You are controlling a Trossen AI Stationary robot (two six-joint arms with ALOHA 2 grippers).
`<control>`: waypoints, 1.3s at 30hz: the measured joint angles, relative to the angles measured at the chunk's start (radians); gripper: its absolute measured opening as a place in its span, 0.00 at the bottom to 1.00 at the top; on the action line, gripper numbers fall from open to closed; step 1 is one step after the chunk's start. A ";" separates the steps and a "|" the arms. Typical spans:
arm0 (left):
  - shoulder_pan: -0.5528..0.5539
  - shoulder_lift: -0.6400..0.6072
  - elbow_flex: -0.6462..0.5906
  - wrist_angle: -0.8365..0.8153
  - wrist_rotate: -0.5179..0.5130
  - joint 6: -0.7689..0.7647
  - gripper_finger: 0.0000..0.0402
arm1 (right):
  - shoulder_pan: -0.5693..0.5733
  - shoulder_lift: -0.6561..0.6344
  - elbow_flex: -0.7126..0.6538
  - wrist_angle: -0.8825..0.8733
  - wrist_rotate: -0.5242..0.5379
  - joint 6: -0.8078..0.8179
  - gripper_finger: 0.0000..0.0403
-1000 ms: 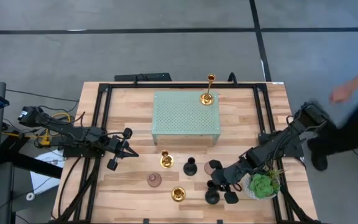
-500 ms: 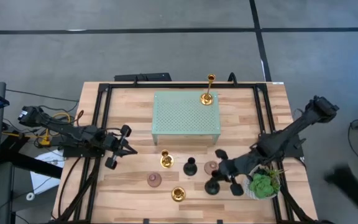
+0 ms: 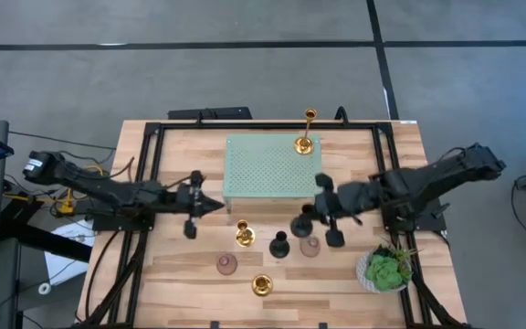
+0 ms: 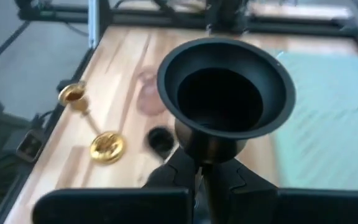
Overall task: Pick & Place candle stick holders
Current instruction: Put the bottom black candle holder on the shelf
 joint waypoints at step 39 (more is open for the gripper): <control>0.248 0.424 0.422 -0.083 0.203 0.075 0.20 | -0.372 0.310 0.377 -0.090 -0.313 -0.276 0.00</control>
